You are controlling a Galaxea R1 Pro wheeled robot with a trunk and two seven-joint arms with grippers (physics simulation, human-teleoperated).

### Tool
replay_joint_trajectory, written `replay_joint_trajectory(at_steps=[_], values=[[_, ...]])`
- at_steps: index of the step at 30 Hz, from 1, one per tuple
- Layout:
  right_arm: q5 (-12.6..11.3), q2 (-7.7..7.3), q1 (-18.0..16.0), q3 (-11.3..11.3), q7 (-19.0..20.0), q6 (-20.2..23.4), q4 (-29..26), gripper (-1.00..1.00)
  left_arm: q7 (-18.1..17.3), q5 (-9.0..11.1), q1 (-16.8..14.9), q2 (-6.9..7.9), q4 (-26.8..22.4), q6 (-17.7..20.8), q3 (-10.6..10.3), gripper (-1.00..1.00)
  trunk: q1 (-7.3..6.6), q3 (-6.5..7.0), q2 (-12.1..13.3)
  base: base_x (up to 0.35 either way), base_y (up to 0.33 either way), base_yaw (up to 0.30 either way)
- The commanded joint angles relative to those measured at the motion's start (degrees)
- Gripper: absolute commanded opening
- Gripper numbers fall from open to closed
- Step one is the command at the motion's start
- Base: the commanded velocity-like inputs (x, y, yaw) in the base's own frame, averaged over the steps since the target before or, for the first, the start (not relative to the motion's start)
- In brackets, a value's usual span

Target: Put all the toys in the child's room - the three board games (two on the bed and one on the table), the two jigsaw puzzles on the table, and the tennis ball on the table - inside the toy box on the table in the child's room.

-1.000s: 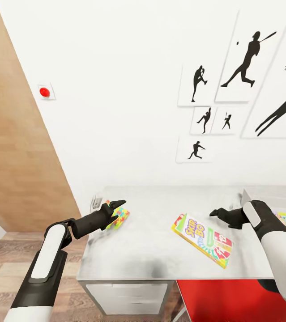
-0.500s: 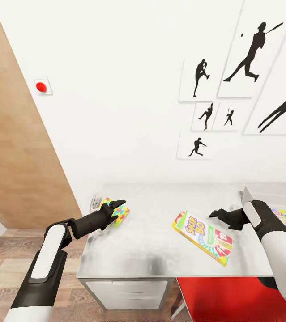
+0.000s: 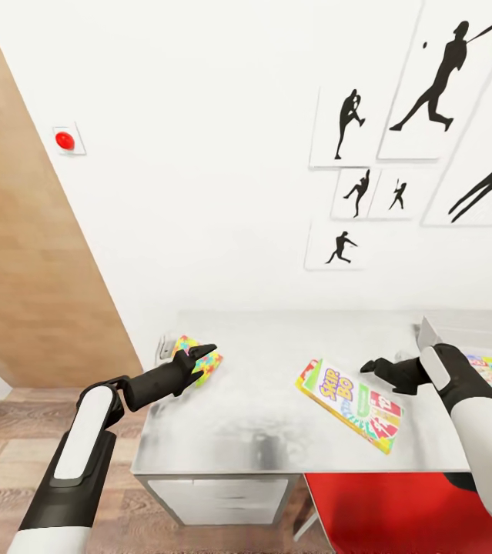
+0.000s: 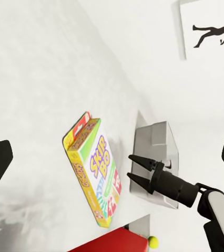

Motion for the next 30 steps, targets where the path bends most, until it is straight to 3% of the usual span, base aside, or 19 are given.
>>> replay_joint_trajectory(at_steps=[1,30], values=[[0.43,-0.03,-0.08,-0.25,0.51,0.26,-0.07,1.0,0.57,0.61,-0.05,-0.08,-0.02,0.29,0.11,1.0,0.02,-0.18,-0.09,0.0,0.0,0.0],[0.42,-0.72,-1.15,-0.24,2.46,0.36,-0.32,1.0,0.64,0.58,-0.05,-0.18,0.4,0.25,-0.13,1.0,0.02,-2.88,-0.09,0.0,0.0,0.0]])
